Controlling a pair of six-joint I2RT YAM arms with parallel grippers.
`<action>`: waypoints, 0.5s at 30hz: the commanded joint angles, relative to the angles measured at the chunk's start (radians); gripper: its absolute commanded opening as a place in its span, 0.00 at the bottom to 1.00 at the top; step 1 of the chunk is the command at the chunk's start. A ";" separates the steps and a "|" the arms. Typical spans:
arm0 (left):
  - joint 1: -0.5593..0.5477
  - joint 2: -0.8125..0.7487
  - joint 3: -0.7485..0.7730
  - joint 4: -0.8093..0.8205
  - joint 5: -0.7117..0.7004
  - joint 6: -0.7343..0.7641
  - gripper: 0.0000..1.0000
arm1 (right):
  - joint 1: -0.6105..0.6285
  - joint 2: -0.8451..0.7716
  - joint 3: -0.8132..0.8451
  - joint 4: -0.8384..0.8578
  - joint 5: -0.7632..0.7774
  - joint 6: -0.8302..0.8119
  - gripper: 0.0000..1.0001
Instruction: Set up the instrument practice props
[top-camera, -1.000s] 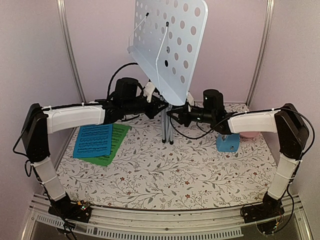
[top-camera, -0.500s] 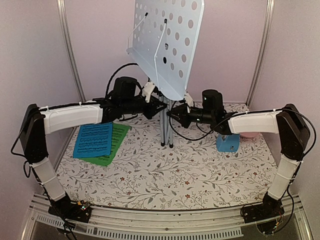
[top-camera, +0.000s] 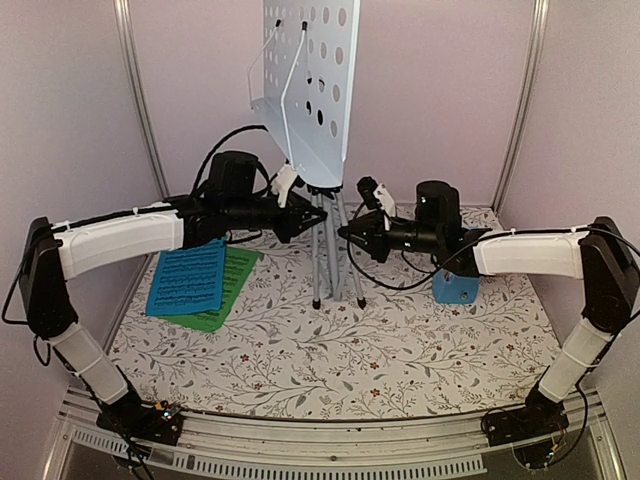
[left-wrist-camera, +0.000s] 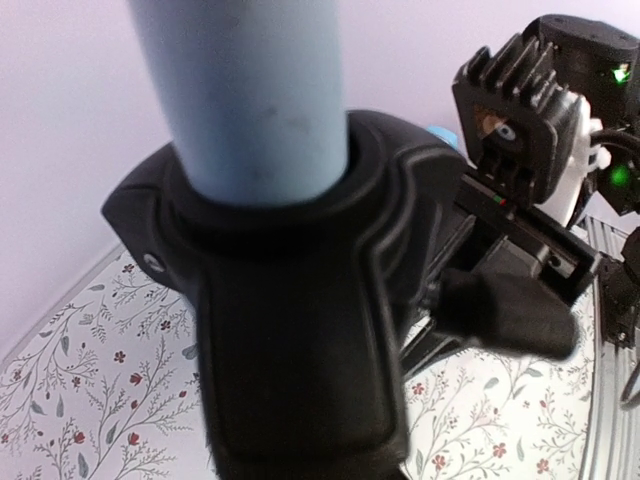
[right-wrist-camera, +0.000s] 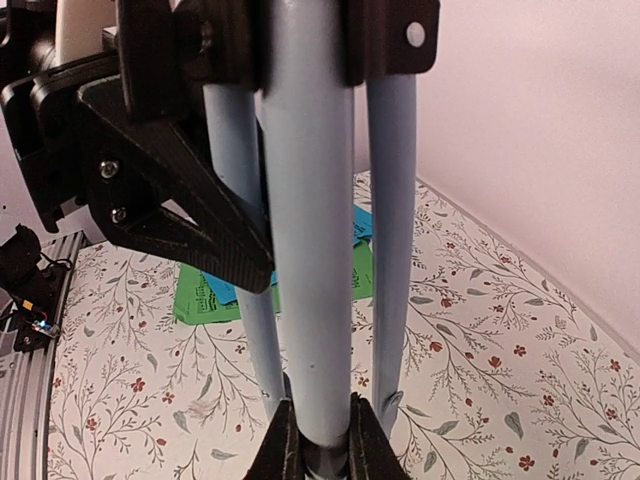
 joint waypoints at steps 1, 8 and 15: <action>0.099 -0.173 -0.013 0.117 -0.113 0.066 0.00 | -0.081 -0.072 -0.079 -0.017 0.148 0.046 0.00; 0.100 -0.230 -0.050 0.093 -0.140 0.110 0.00 | -0.096 -0.112 -0.168 -0.009 0.169 0.045 0.00; 0.100 -0.287 -0.076 0.050 -0.183 0.152 0.00 | -0.120 -0.161 -0.254 0.009 0.180 0.056 0.00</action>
